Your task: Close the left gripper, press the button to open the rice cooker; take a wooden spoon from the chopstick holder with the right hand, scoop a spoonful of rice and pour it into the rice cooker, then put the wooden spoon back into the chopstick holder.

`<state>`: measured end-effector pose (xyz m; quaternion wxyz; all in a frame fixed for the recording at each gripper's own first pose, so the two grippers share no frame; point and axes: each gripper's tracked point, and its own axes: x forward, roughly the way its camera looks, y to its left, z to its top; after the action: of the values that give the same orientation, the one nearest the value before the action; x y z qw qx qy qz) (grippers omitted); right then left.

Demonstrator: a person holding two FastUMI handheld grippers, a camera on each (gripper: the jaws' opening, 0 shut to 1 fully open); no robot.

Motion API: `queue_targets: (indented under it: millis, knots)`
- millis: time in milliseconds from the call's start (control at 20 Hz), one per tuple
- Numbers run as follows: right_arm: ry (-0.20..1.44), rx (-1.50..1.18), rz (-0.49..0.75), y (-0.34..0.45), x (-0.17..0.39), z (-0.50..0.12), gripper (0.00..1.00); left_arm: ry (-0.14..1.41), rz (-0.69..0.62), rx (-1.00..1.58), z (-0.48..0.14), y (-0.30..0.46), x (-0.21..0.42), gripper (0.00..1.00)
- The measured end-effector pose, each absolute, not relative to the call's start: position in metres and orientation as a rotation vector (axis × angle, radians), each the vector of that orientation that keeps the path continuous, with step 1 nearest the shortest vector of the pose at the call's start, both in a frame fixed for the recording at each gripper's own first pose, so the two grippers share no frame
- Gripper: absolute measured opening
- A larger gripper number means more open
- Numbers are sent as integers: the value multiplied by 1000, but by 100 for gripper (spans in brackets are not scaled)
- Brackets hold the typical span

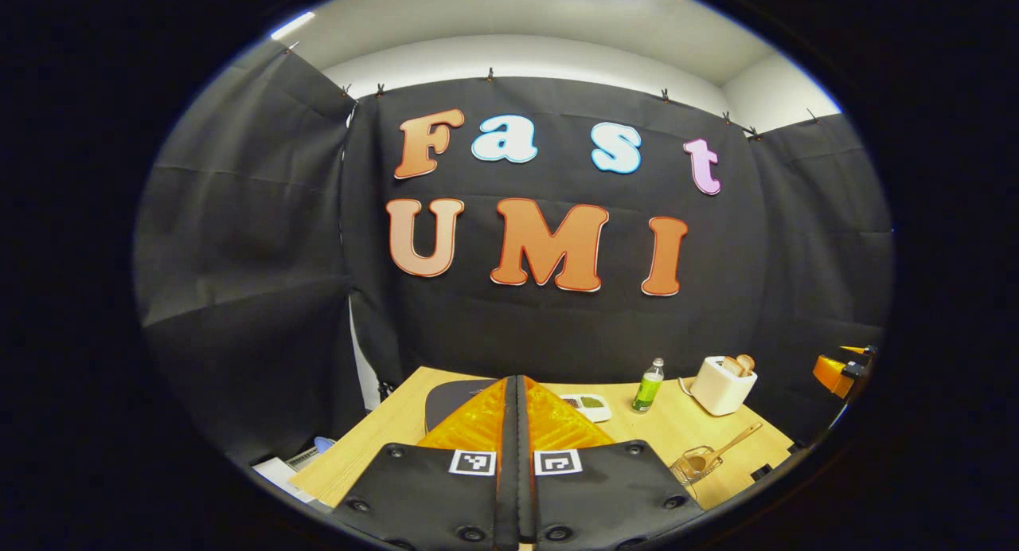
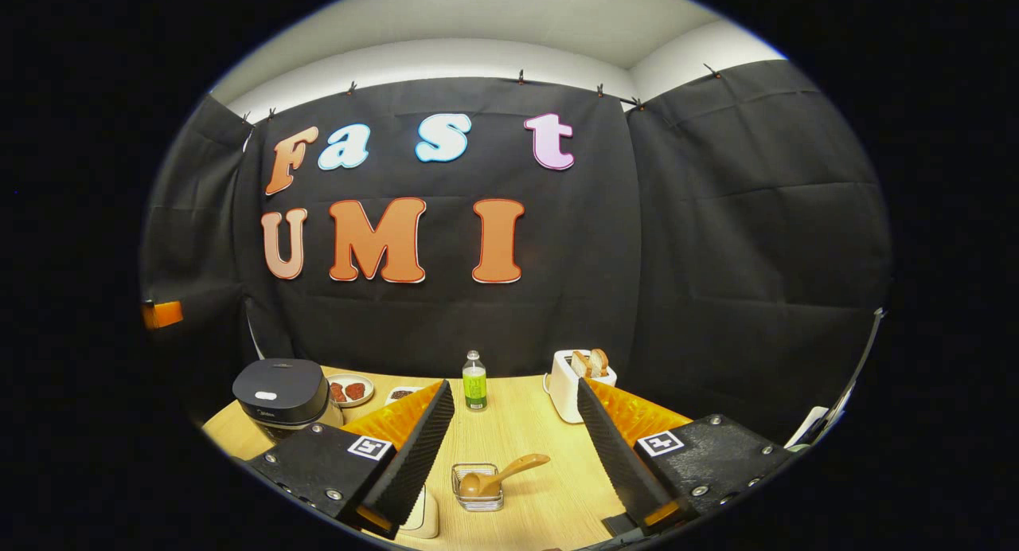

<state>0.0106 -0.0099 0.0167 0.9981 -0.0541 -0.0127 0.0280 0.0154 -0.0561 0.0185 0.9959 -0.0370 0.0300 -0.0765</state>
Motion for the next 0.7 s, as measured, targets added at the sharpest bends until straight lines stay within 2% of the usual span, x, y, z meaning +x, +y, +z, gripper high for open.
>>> queue_targets:
  millis: [50,300,350,400,700]
  knots:
    - [-26,-107,52,-10,11,16,96,64,-164,-74,18,-55,21,4]
    - [-16,-96,37,-8,11,13,96,132,-217,-63,-2,-62,53,4]
    - [-12,-95,34,-8,11,11,96,152,-227,-59,-9,-65,61,0]
    - [-7,-90,33,-8,11,10,96,170,-236,-56,-18,-67,70,4]
    - [24,-85,2,-13,13,-5,96,295,-273,-34,-73,-80,116,4]
